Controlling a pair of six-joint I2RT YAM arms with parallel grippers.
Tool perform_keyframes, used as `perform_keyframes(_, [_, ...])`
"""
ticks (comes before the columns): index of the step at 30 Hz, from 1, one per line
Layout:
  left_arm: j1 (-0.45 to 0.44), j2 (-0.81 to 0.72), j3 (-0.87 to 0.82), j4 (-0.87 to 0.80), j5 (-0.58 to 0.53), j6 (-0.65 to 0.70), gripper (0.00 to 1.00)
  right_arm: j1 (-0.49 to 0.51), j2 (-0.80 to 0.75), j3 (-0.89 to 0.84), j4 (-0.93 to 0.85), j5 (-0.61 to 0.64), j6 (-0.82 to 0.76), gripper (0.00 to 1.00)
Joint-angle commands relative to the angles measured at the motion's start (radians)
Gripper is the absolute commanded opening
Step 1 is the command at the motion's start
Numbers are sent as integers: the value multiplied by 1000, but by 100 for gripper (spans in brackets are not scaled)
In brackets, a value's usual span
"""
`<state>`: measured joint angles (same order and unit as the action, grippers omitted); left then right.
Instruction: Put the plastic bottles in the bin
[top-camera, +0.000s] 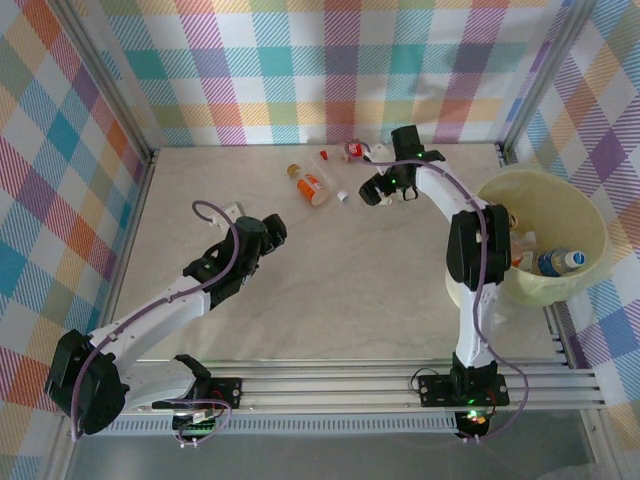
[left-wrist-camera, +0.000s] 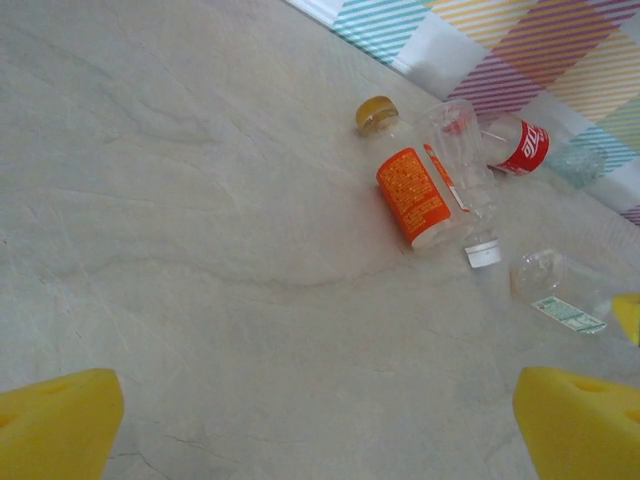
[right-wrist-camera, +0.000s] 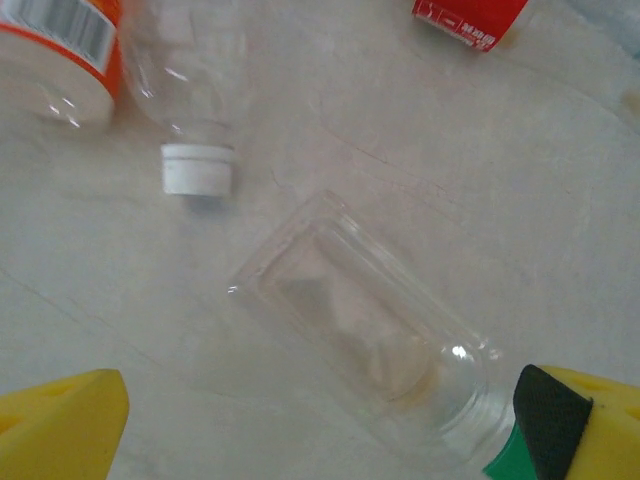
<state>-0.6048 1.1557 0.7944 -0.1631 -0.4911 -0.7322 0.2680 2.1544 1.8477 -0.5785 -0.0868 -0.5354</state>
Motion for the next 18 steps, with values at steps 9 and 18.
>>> perform_keyframes(9, [11,-12,9,-49,-48,22,100,10,230,237,-120,38,-285,100])
perform_keyframes(18, [11,18,26,-58,-24,27,100,23,341,381,-253,33,-327,100])
